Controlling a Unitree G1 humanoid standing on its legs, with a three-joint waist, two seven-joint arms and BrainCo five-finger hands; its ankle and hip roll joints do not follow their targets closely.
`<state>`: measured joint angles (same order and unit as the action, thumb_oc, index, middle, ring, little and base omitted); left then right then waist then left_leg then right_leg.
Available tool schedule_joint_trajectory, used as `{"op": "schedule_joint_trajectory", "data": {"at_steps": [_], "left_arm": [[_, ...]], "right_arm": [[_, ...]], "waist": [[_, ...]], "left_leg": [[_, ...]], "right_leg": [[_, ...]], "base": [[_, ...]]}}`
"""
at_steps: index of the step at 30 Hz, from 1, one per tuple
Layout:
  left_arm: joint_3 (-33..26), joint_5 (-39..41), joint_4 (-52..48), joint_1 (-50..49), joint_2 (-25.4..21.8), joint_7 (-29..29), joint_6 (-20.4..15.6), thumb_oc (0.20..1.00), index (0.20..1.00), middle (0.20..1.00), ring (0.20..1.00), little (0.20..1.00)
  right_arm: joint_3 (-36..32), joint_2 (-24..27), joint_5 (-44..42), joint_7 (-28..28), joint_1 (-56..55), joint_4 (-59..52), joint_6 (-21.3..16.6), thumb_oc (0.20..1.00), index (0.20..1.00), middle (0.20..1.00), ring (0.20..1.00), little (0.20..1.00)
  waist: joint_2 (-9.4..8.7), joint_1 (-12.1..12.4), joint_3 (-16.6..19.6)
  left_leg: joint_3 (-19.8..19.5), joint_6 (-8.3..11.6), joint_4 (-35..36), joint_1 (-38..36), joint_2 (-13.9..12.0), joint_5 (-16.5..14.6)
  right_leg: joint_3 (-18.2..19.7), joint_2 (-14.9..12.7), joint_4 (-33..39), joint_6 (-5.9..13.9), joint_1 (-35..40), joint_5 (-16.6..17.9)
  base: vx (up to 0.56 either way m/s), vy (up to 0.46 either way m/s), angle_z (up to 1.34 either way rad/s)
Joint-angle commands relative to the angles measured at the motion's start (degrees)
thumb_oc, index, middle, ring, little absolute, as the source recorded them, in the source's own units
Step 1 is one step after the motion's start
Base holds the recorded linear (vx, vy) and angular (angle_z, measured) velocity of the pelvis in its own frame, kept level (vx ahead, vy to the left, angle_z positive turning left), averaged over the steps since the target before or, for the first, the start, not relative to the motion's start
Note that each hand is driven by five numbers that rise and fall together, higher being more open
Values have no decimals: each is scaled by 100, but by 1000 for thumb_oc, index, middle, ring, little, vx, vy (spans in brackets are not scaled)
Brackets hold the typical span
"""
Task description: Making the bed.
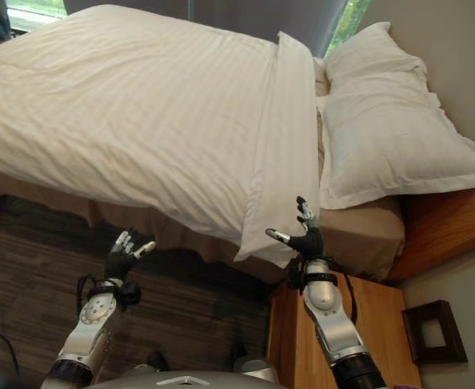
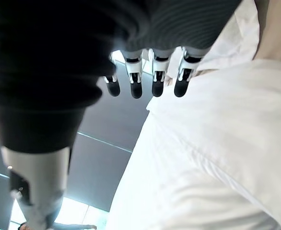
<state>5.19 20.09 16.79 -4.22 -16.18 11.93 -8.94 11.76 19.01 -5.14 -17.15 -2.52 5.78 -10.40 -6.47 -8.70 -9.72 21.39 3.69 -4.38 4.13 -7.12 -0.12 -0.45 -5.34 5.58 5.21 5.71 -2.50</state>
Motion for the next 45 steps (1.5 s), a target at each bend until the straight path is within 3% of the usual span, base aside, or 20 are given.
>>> {"op": "schedule_joint_trajectory", "data": {"at_steps": [1, 3, 4, 5, 6, 8, 9, 10, 11, 12, 15, 21, 22, 24, 26, 27, 28, 34, 45], "left_arm": [[-294, -240, -415, 270, -407, 462, -567, 1000, 1000, 1000, 1000, 1000], [-371, -252, -488, 220, -421, 510, -598, 1000, 1000, 1000, 1000, 1000], [-409, -259, -518, 171, -433, 592, -710, 1000, 1000, 1000, 1000, 1000], [-412, -261, -521, 164, -430, 594, -711, 1000, 1000, 1000, 1000, 1000], [-388, -343, -531, 116, -423, 674, -737, 1000, 1000, 1000, 1000, 1000], [-356, -331, -540, 38, -419, 710, -759, 1000, 1000, 1000, 1000, 1000], [-357, -330, -544, 32, -416, 711, -759, 1000, 1000, 1000, 1000, 1000], [-295, -360, -575, -47, -471, 688, -678, 1000, 1000, 1000, 1000, 1000], [-296, -360, -577, -49, -471, 688, -677, 1000, 1000, 1000, 1000, 1000], [-226, -392, -621, -33, -507, 579, -659, 1000, 1000, 1000, 1000, 1000], [-72, -522, -632, -27, -591, 355, -584, 1000, 1000, 1000, 1000, 1000], [54, -738, -537, 121, -772, 153, -474, 1000, 1000, 1000, 1000, 1000], [70, -730, -441, 187, -803, 115, -413, 1000, 1000, 1000, 1000, 1000], [71, -723, -413, 205, -820, 110, -417, 1000, 1000, 1000, 1000, 1000], [38, -691, -337, 109, -835, 116, -407, 1000, 1000, 1000, 1000, 1000], [0, -682, -191, 26, -814, 105, -397, 1000, 1000, 1000, 1000, 1000], [-6, -669, -161, 2, -810, 60, -384, 1000, 1000, 1000, 1000, 1000], [8, -306, -190, -109, -580, -199, -426, 1000, 1000, 1000, 1000, 1000], [47, -124, -202, -214, -417, -312, -320, 1000, 1000, 1000, 1000, 1000]], "right_arm": [[-186, 185, 29, -109, 505, 78, -365, 1000, 1000, 1000, 1000, 1000], [-140, 238, 18, -79, 523, 89, -363, 1000, 1000, 1000, 1000, 1000], [-81, 296, -6, -36, 530, 111, -395, 1000, 1000, 1000, 1000, 1000], [-75, 297, -7, -37, 532, 119, -401, 1000, 1000, 1000, 1000, 1000], [30, 314, 12, 5, 543, 116, -437, 1000, 1000, 1000, 1000, 1000], [123, 304, 14, -29, 566, 152, -472, 1000, 1000, 1000, 1000, 1000], [128, 305, 15, -31, 567, 158, -477, 1000, 1000, 1000, 1000, 1000], [159, 291, 25, -80, 603, 132, -485, 1000, 1000, 1000, 1000, 1000], [160, 292, 25, -80, 602, 132, -485, 1000, 1000, 1000, 1000, 1000], [125, 319, 104, -73, 611, 131, -483, 1000, 1000, 1000, 1000, 1000], [59, 279, 142, -67, 649, 80, -460, 1000, 1000, 1000, 1000, 1000], [-73, 139, 94, -22, 679, 55, -390, 1000, 1000, 1000, 1000, 1000], [-125, 93, 55, 23, 659, 44, -342, 1000, 1000, 1000, 1000, 1000], [-114, 74, 45, 53, 626, 34, -359, 1000, 1000, 1000, 1000, 1000], [-31, -55, -49, 147, 542, 82, -365, 1000, 1000, 1000, 1000, 1000], [18, -146, -266, 220, 432, 136, -389, 1000, 1000, 1000, 1000, 1000], [29, -169, -267, 200, 443, 124, -386, 1000, 1000, 1000, 1000, 1000], [-68, -187, -353, 144, 391, 190, -376, 1000, 1000, 1000, 1000, 1000], [-227, -209, -424, 165, 179, 117, -375, 1000, 1000, 1000, 1000, 1000]], "waist": [[-96, -75, -326], [-101, -102, -341], [-129, -145, -328], [-118, -169, -326], [-91, -189, -271], [25, -211, -212], [28, -231, -210], [185, -227, -186], [182, -233, -184], [283, -219, -154], [280, -214, -135], [84, -231, -92], [35, -287, -108], [28, -306, -114], [61, -390, -125], [154, -432, -168], [178, -407, -193], [198, -312, -52], [204, -279, 28]], "left_leg": [[841, 59, -742, -335, -598, -503], [921, 82, -998, -355, -706, -640], [1052, 116, -1295, -528, -909, -840], [1022, 121, -1341, -500, -932, -864], [1158, 173, -1377, -777, -1180, -874], [1119, 288, -1212, -1021, -1353, -713], [1100, 299, -1198, -1021, -1355, -696], [954, 379, -773, -1171, -1291, -573], [950, 377, -766, -1171, -1286, -569], [875, 398, -110, -1283, -1092, -571], [738, 310, 348, -1343, -823, -517], [768, 63, 768, -1495, -414, -605], [754, -21, 880, -1556, -290, -649], [742, -63, 886, -1560, -246, -670], [637, -111, 931, -1539, -214, -736], [601, -148, 926, -1463, -161, -626], [610, -147, 896, -1501, -157, -635], [740, -79, 753, -1592, -170, -608], [674, 26, 745, -1622, -317, -513]], "right_leg": [[-483, -33, -382, -277, 207, -684], [-574, -77, -429, -268, 183, -651], [-801, -214, -537, -245, 104, -576], [-822, -203, -542, -246, 109, -585], [-1097, -307, -635, -211, 34, -563], [-1383, -363, -731, -199, -16, -608], [-1402, -358, -735, -203, -8, -617], [-1626, -427, -864, -178, -90, -673], [-1631, -431, -865, -177, -90, -674], [-1805, -541, -939, -96, -166, -564], [-1896, -746, -1045, 54, -274, -395], [-1772, -985, -1041, 355, -413, -26], [-1644, -1043, -1100, 493, -493, 220], [-1576, -1058, -1143, 516, -520, 264], [-1132, -870, -1241, 526, -679, 253], [-674, -587, -1092, 448, -861, 75], [-646, -607, -1059, 424, -839, 72], [-869, -617, -339, 344, -363, 174], [-1090, -508, -243, 262, -145, 53]], "base": [[-205, -6, 116], [-57, 12, 111], [-101, 5, 58], [-122, 48, 38], [-58, 77, 61], [-34, 100, 94], [-25, 199, 125], [-23, 155, 127], [-63, 335, 116], [-37, 178, 74], [-15, 320, 132], [-8, 185, 33], [-10, 135, -7], [-8, 96, 4], [-16, 106, 9], [-25, 127, -3], [-42, 88, 9], [51, -50, 13], [25, -40, -1]]}}
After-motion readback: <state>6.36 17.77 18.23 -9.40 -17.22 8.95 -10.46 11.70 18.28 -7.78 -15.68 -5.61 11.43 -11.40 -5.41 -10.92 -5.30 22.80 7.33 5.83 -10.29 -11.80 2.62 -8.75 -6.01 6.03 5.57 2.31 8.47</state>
